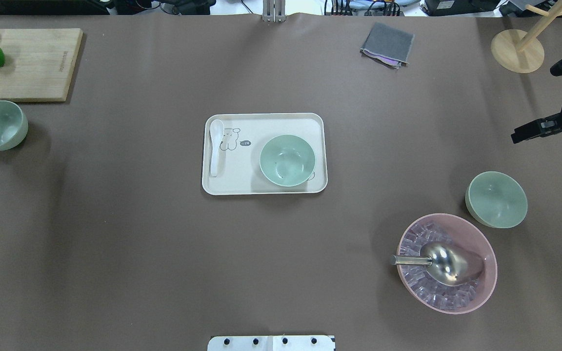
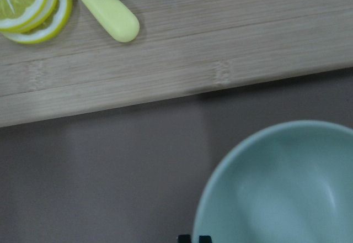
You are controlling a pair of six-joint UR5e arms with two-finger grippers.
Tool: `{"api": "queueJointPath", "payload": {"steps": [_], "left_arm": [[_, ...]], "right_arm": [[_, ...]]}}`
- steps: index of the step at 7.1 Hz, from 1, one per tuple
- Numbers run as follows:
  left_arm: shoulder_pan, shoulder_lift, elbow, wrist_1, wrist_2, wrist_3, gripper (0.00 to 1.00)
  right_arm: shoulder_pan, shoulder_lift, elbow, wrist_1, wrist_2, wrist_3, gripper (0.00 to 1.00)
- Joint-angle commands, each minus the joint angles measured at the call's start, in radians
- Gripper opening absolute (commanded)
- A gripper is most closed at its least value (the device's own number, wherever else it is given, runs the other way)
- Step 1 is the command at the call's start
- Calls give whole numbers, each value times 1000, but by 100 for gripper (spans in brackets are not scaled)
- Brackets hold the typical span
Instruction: Stack green bowls together
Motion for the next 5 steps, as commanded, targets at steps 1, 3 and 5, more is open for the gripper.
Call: {"api": "queueJointPath", "payload": {"steps": [1, 3, 5], "left_arm": [[0, 2, -77, 3, -5, -9, 0], [0, -4, -211, -2, -20, -166, 0], [108, 7, -412, 1, -7, -426, 0]], "right_arm": [[0, 1, 0, 0, 0, 0, 99], [0, 0, -1, 0, 2, -2, 99], [0, 0, -3, 0, 0, -2, 100]]}}
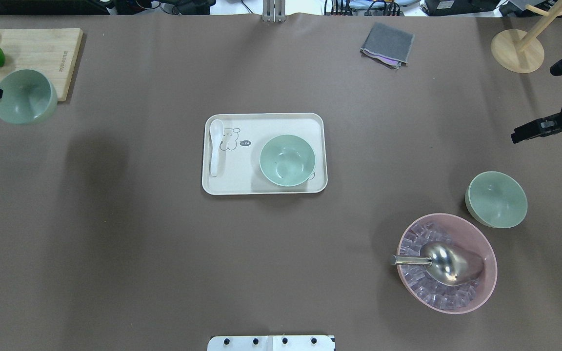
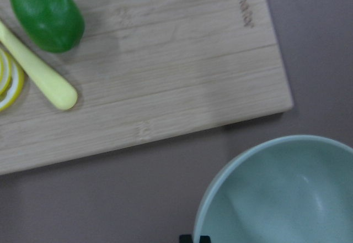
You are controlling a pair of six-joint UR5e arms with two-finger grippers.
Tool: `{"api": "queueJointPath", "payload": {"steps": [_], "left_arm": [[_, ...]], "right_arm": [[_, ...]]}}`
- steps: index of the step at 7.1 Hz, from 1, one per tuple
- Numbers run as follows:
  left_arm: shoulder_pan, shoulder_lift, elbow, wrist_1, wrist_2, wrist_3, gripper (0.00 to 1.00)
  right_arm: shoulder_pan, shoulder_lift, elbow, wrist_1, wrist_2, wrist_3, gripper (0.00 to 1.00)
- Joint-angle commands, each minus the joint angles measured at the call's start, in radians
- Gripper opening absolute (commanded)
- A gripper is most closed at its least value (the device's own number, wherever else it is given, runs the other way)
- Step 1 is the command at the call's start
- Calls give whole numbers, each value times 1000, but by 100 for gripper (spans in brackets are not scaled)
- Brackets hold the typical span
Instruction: Stack green bowls together
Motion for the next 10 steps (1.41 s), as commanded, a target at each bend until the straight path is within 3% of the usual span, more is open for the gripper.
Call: {"api": "queueJointPath", "payload": {"steps": [1, 2, 5, 8, 10], "left_arm": [[159, -5, -211, 2, 75, -345, 0], [258, -37, -254, 25, 150, -458, 0], [485, -342, -359, 533, 350, -670, 0], [621, -564, -249, 641, 400, -829, 0], [659, -623, -148, 636, 403, -889, 0]], "right_arm": [[2, -3, -3, -1, -1, 0, 100], [2, -9, -1, -1, -1, 0, 100], [2, -25, -3, -3, 3, 1, 100], [0, -32, -9, -3, 3, 6, 100], [0, -32, -11, -3, 1, 11, 100]]}}
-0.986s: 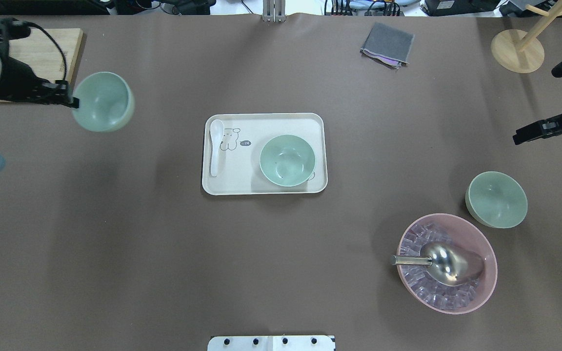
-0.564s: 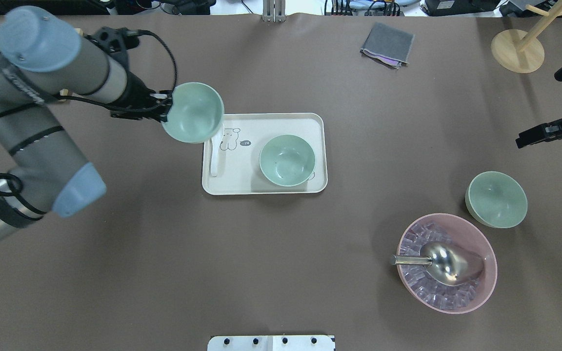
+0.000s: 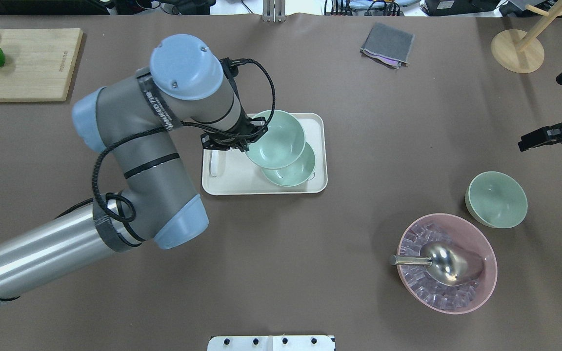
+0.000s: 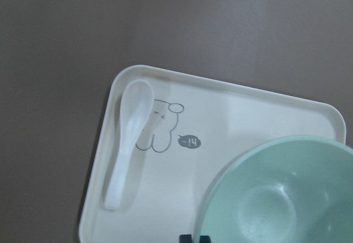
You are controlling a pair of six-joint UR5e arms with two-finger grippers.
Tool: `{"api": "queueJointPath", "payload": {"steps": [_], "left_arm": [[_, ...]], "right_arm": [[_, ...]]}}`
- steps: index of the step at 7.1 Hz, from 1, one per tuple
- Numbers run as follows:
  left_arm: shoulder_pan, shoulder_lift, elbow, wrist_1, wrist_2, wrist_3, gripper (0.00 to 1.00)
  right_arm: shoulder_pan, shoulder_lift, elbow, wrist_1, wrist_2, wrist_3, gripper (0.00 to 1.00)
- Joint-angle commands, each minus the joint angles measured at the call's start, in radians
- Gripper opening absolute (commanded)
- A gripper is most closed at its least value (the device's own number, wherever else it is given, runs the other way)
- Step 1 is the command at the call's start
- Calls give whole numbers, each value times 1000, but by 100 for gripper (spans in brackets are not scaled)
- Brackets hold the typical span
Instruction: Stack green bowls together
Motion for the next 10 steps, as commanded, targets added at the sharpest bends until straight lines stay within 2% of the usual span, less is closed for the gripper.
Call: {"api": "queueJointPath", "payload": {"steps": [1, 6, 10], "left_arm": [[51, -38, 82, -7, 53, -31, 0], [57, -37, 158, -113, 59, -55, 0], [66, -30, 165, -119, 65, -56, 0]], "right_arm": [[0, 0, -2, 0, -1, 2, 100], [0, 0, 0, 0, -1, 3, 100], [0, 0, 0, 0, 0, 3, 100]]}}
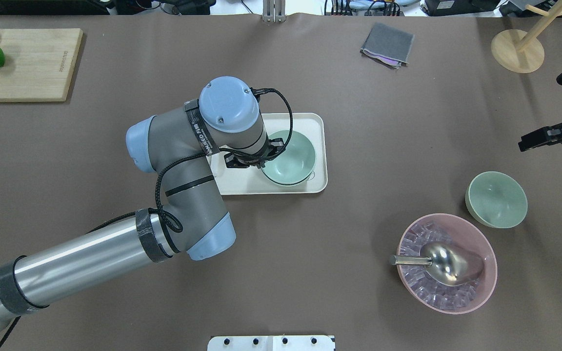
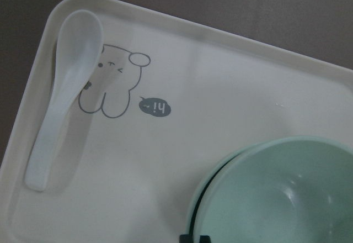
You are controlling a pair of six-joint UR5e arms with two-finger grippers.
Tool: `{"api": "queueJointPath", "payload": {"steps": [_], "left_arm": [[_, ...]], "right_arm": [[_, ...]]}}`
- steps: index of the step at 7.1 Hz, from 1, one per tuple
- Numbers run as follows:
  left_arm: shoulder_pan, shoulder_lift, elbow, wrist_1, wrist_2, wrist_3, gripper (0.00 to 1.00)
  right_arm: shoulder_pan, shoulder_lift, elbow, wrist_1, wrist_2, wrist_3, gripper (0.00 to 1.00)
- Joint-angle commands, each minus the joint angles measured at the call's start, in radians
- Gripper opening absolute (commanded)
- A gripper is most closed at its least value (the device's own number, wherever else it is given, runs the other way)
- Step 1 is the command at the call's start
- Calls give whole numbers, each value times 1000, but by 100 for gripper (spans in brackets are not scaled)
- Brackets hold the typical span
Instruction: Stack green bowls together
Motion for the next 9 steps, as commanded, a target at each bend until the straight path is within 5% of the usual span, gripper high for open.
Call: {"api": "queueJointPath", "payload": {"steps": [1, 5, 6, 7, 8, 9], "left_arm": [[3, 2, 1, -1, 3, 0, 0], [6, 2, -1, -4, 3, 0, 0], [6, 11, -1, -33, 2, 9, 7], [5, 30, -4, -68, 3, 41, 69], [3, 34, -16, -91, 2, 64, 98], [-14, 35, -47, -85, -1, 70, 99]], "right_arm": [[0, 0, 0, 0, 1, 0, 100], [0, 0, -1, 0, -1, 0, 100], [0, 0, -1, 0, -1, 0, 100], [0, 0, -1, 0, -1, 0, 100], [0, 0, -1, 0, -1, 0, 100], [0, 0, -1, 0, -1, 0, 100]]}}
